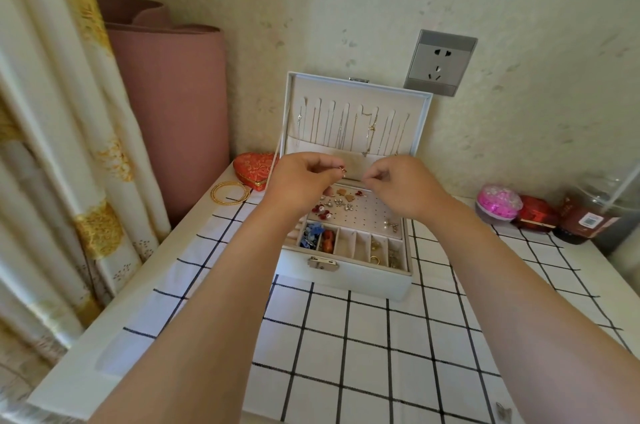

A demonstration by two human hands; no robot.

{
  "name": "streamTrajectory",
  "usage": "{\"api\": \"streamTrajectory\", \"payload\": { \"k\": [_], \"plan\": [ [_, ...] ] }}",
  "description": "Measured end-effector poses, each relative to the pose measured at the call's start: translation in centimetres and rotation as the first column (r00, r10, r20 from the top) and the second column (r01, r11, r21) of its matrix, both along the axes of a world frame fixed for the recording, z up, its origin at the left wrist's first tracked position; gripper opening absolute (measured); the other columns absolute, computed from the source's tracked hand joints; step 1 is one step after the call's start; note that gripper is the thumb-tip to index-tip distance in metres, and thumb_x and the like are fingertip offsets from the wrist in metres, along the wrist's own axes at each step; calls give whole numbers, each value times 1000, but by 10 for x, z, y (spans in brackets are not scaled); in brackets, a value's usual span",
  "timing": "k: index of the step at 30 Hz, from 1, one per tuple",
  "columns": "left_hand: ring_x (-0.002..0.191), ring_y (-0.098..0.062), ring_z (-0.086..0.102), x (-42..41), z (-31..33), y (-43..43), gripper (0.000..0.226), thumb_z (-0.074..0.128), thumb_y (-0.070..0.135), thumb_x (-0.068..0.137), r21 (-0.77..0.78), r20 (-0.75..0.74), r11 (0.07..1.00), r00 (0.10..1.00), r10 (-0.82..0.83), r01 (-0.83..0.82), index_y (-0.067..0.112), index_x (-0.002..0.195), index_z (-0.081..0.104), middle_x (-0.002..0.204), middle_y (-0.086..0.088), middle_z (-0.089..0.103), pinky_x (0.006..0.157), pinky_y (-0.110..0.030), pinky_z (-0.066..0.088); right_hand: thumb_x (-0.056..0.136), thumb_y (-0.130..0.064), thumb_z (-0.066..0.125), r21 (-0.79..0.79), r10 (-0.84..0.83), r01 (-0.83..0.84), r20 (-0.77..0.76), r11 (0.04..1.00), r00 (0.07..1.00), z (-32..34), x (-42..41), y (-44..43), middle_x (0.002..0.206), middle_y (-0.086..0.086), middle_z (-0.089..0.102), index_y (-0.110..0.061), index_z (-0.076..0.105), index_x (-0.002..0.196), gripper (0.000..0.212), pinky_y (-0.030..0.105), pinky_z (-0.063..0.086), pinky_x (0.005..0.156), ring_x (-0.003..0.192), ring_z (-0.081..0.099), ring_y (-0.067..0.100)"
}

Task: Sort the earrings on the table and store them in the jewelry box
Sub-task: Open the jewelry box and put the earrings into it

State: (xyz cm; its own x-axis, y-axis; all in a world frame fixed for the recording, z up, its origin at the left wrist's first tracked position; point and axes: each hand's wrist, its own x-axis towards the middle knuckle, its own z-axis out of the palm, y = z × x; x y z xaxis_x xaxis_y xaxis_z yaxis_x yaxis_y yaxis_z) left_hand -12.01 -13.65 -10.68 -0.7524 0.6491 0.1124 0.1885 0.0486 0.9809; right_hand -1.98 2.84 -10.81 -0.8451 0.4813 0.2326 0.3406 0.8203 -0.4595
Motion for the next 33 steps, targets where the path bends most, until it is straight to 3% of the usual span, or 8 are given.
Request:
{"api": "streamTrajectory", "payload": {
  "k": [2, 5, 7, 14, 18, 20, 24, 33],
  "plan": [
    [61, -6, 62, 1, 2, 0, 15, 73, 15, 87, 6, -13, 1000, 1000, 6, -6, 22, 101, 74, 85, 3, 72, 51, -16, 46, 94, -21, 67, -132, 11, -25, -108, 991, 994, 14, 3, -5, 95, -15, 72, -24, 77, 97, 11, 24, 50, 89, 87, 62, -4],
    [59, -4, 62, 5, 6, 3, 22, 74, 22, 86, 12, -32, 1000, 999, -4, 4, 24, 107, 67, 84, 4, 73, 53, -17, 51, 93, -27, 69, -341, 66, -122, -169, 932, 983, 34, 10, -15, 66, -24, 68, -23, 77, 99, 11, 17, 47, 68, 58, 58, -7],
    [58, -3, 62, 8, 8, 6, 25, 75, 22, 85, 37, -28, 999, 1000, 7, -6, 22, 108, 65, 84, 3, 74, 54, -17, 50, 89, -25, 74, -391, 119, -180, -176, 903, 977, 39, 12, -21, 61, -22, 68, -19, 78, 104, 17, 17, 46, 57, 46, 51, -1],
    [58, -5, 62, 11, 10, 9, 23, 73, 15, 87, 70, -8, 997, 1000, -15, 16, 15, 109, 66, 78, 6, 72, 50, -13, 46, 81, -16, 81, -449, 60, -185, -279, 874, 958, 33, 13, -16, 58, -11, 68, -17, 79, 98, 16, 16, 45, 52, 45, 49, 6],
    [73, -3, 64, 11, 6, 11, 20, 69, 21, 91, -18, -77, 1000, 997, -27, 25, 21, 111, 68, 91, 6, 72, 58, -13, 47, 80, -16, 81, -378, 13, -117, -267, 918, 964, 21, 12, -8, 74, -6, 75, -22, 80, 87, 9, 16, 49, 65, 56, 62, 0],
    [91, -3, 61, 9, 1, 12, 21, 64, 22, 94, -136, -237, 991, 971, -38, 6, 24, 115, 67, 105, 10, 68, 72, -13, 44, 78, -17, 84, -275, -6, -47, -191, 960, 982, 13, 12, -3, 76, -15, 73, -28, 79, 78, 12, 16, 50, 73, 71, 67, -5],
    [129, -13, 42, 6, -11, 14, 33, 54, 28, 96, -371, -464, 929, 869, -169, -17, 32, 128, 62, 132, 7, 59, 104, -31, 36, 77, -24, 83, -102, -65, 61, -37, 993, 997, -1, 13, 4, 78, -17, 71, -31, 77, 73, 10, 35, 58, 82, 80, 67, 2],
    [139, -21, 21, 9, -22, 20, 51, 37, 35, 97, -626, -506, 780, 755, -417, 11, 38, 148, 39, 151, 5, 38, 116, -43, 22, 87, -28, 72, 108, -48, 40, 69, 993, 996, -4, 10, -4, 79, -15, 66, -32, 75, 80, 8, 29, 56, 70, 70, 62, 4]
  ]
}}
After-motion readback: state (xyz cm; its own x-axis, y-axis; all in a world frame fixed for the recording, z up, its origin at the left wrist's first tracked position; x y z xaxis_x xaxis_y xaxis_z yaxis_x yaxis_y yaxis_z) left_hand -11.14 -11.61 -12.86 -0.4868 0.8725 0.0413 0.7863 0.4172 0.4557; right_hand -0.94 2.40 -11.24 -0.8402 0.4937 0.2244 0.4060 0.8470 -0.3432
